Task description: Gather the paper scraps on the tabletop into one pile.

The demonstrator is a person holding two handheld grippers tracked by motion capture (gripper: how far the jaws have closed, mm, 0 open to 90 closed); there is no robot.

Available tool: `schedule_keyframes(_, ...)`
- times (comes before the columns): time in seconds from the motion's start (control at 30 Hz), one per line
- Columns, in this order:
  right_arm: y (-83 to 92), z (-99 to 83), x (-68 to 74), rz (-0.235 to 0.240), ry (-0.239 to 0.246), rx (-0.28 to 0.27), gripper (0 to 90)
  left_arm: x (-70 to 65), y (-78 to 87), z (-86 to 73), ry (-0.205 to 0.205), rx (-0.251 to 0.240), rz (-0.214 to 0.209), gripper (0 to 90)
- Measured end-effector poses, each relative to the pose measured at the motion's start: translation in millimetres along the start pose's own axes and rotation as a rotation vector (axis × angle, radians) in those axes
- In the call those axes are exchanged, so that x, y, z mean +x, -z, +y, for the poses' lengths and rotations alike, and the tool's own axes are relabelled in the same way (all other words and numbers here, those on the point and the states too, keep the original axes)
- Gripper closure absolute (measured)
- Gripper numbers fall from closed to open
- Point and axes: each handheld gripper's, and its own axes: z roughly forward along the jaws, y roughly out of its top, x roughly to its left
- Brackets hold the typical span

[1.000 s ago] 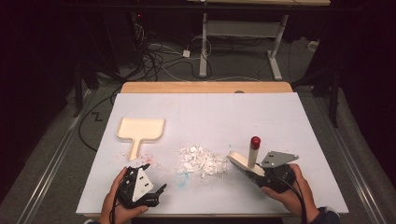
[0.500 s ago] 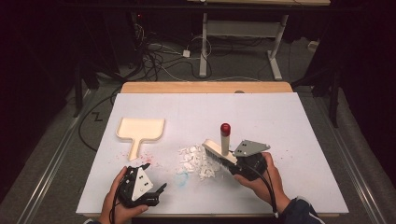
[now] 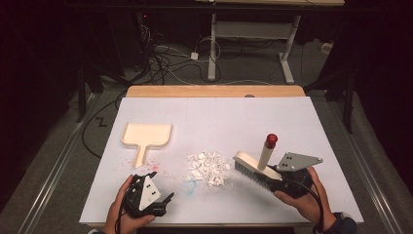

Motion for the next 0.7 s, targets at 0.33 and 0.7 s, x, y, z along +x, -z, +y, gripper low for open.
schedule_keyframes(0.33, -32.8, -2.0, 28.7, 0.073, 0.030, 0.074, 67.7, 0.1, -0.9, 0.6, 0.002, 0.002, 0.000, 16.0)
schedule_keyframes(0.7, -61.9, 33.6, 38.8, 0.066, 0.063, -0.006, 67.7, 1.7, -0.4, -1.0, 0.004, -0.004, -0.003, 16.0)
